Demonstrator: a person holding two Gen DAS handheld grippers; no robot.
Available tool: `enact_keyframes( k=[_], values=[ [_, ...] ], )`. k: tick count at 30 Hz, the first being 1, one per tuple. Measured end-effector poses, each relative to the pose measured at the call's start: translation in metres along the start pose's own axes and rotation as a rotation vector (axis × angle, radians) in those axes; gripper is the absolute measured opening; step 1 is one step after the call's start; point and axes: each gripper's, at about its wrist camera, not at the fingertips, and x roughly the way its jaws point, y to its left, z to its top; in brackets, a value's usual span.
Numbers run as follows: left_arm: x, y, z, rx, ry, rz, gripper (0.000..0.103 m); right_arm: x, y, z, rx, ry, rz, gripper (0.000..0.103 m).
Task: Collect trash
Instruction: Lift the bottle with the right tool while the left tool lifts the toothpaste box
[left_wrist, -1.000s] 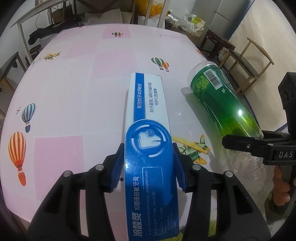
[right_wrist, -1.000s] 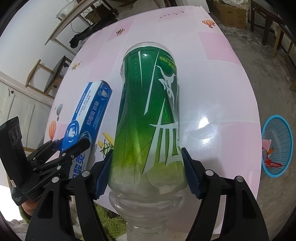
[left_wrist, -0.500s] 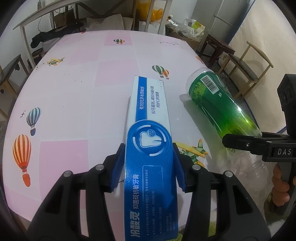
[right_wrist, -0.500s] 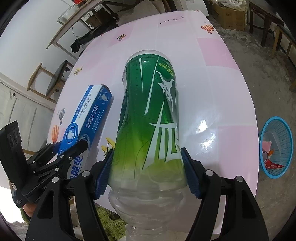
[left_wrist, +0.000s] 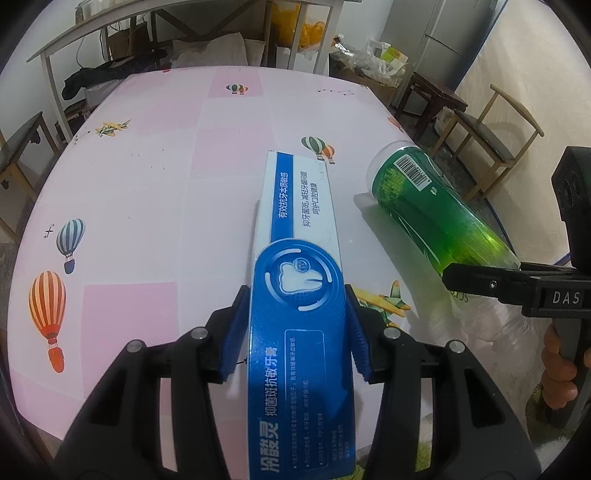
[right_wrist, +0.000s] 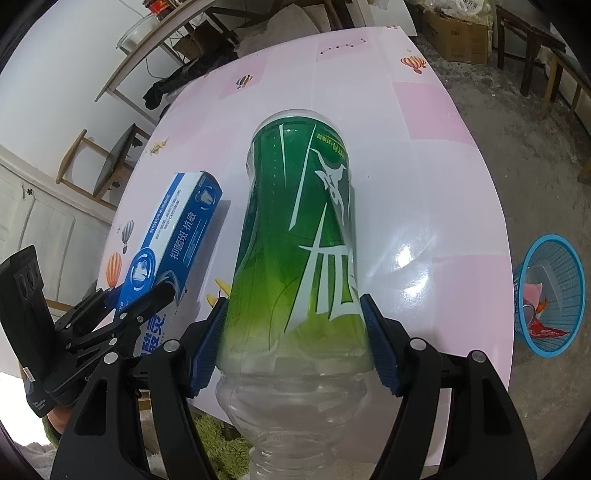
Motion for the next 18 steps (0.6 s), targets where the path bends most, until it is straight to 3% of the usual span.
enact_keyframes(
  k=[18],
  values=[
    [-0.011, -0.002, 0.001, 0.004, -0.024, 0.001, 0.046, -0.010, -0.001, 0.000, 0.006, -0.034, 0.006, 0.068]
  ],
)
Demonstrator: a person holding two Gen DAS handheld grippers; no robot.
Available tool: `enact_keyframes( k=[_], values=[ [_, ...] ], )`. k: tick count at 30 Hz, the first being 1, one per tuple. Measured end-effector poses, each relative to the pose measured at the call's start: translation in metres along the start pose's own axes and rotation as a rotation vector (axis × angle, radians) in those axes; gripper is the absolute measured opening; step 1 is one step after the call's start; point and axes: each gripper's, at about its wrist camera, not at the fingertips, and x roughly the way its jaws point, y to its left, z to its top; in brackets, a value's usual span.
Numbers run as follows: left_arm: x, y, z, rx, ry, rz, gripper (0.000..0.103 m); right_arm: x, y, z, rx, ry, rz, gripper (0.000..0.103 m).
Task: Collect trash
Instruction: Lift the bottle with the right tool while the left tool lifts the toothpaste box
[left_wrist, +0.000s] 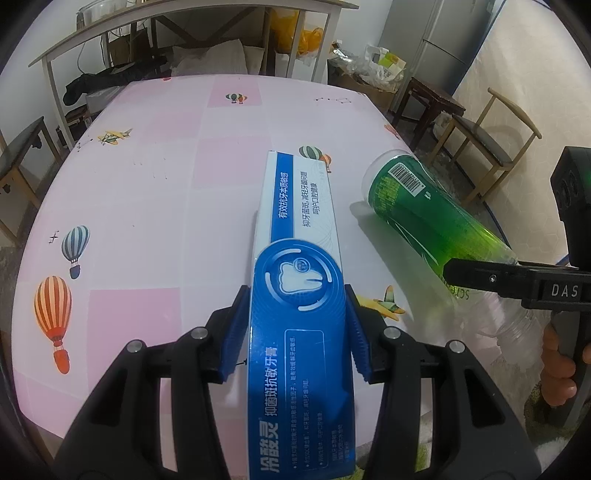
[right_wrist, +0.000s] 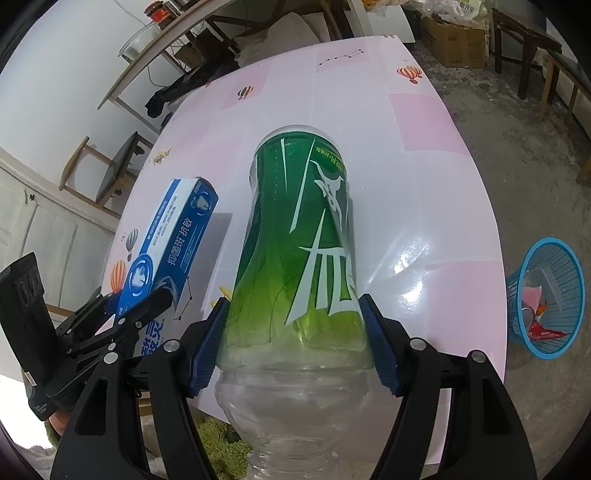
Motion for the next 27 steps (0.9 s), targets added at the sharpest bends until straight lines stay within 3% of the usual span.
enact_keyframes(
  k=[27],
  values=[
    [-0.025, -0.013, -0.002, 0.043, -0.063, 0.011, 0.046, -0.028, -0.008, -0.010, 0.019, -0.076, 0.019, 0.068]
  ],
)
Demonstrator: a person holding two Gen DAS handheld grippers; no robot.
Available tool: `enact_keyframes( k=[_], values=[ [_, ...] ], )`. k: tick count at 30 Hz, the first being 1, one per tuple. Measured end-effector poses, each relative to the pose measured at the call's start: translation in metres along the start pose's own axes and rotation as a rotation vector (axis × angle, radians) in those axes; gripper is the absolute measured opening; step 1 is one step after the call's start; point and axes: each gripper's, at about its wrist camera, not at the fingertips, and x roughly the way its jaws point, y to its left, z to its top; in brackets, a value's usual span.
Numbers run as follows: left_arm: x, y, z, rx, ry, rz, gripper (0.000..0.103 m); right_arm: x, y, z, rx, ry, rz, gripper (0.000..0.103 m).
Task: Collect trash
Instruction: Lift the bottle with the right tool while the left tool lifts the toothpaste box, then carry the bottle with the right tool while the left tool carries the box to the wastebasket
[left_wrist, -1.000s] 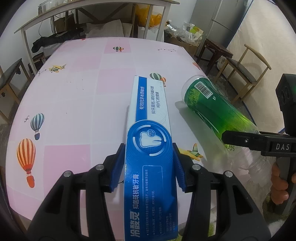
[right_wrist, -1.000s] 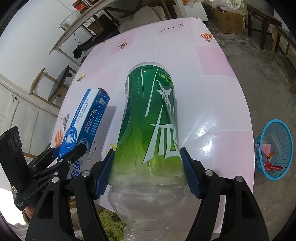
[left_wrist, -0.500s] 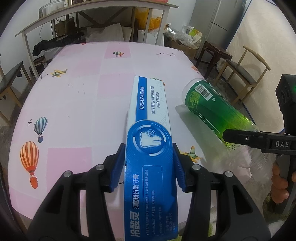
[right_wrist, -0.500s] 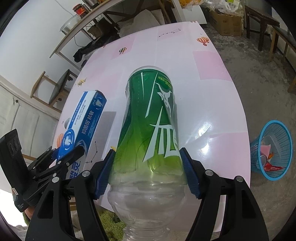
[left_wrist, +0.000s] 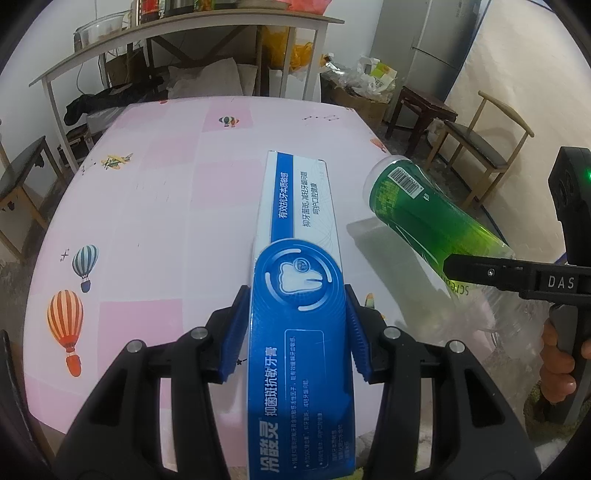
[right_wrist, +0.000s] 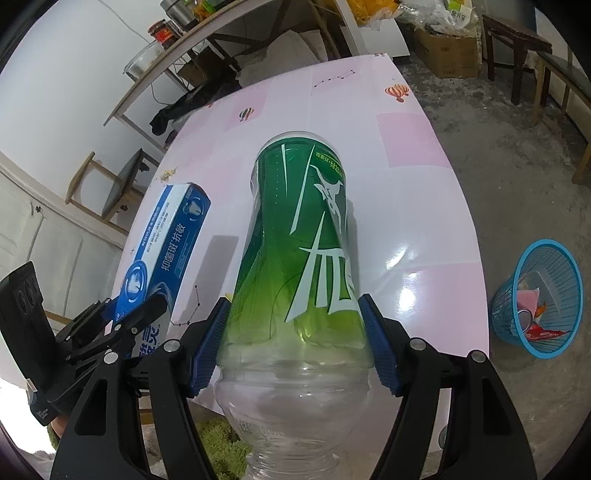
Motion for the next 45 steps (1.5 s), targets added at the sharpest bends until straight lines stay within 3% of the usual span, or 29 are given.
enact_keyframes(
  k=[15, 28, 39, 45],
  values=[
    [-0.016, -0.030, 0.004, 0.078, -0.045, 0.015, 0.046, -0.031, -0.026, -0.011, 0.045, -0.080, 0.037, 0.068],
    [-0.004, -0.106, 0.018, 0.227, -0.059, -0.048, 0.046, -0.085, -0.113, -0.045, 0.209, -0.199, -0.003, 0.068],
    [0.027, -0.190, 0.038, 0.312, 0.022, -0.268, 0.046, -0.122, -0.201, -0.077, 0.400, -0.281, -0.080, 0.068],
    [0.068, -0.244, 0.048, 0.324, 0.158, -0.420, 0.046, -0.137, -0.262, -0.103, 0.558, -0.314, -0.141, 0.068]
  ],
)
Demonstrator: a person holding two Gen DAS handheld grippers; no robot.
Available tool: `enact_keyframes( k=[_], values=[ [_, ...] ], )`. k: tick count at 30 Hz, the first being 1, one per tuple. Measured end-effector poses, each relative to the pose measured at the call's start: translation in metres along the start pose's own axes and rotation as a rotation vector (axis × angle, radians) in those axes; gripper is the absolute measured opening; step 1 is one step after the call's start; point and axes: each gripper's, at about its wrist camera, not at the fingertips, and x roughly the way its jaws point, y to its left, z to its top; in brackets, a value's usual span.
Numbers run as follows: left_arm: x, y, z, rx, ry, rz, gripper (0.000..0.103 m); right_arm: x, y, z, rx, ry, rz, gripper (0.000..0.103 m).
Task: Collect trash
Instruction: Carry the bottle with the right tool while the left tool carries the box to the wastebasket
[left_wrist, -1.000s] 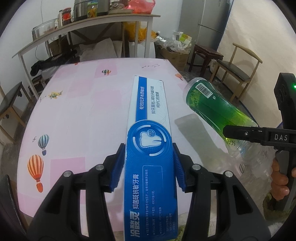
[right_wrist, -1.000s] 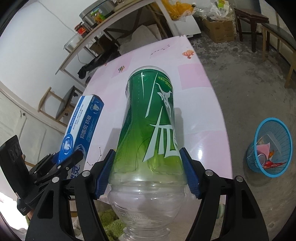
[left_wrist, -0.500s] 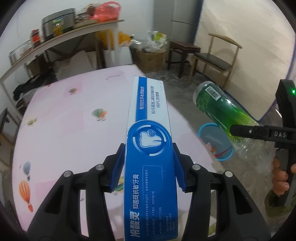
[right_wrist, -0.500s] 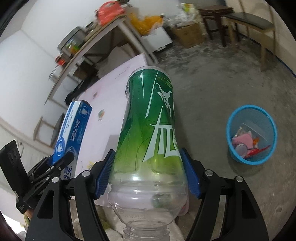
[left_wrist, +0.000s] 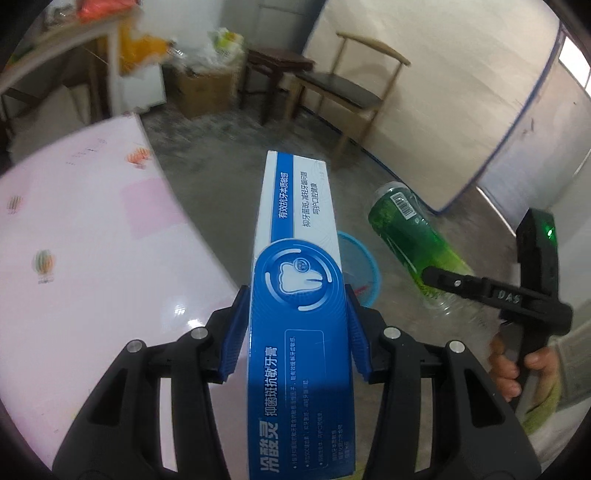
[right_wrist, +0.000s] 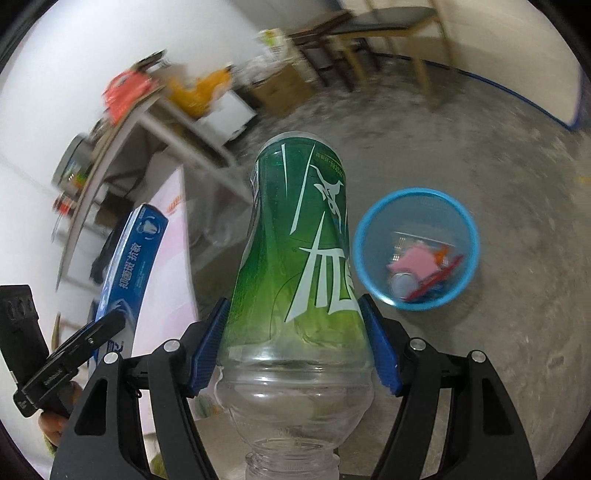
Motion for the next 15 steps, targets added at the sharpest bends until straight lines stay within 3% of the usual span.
enact_keyframes(
  k=[4, 8, 15],
  values=[
    [0.044, -0.018, 0.015, -0.013, 0.094, -0.097, 0.046, 0.007, -0.041, 0.002, 0.107, 0.004, -0.038, 0.068],
    [0.090, -0.037, 0.023, -0.005, 0.199, -0.144, 0.047, 0.025, -0.076, 0.001, 0.214, 0.039, -0.043, 0.068],
    [0.157, -0.054, 0.032, 0.007, 0.321, -0.133, 0.047, 0.078, -0.128, -0.003, 0.370, 0.142, -0.036, 0.068]
  ],
)
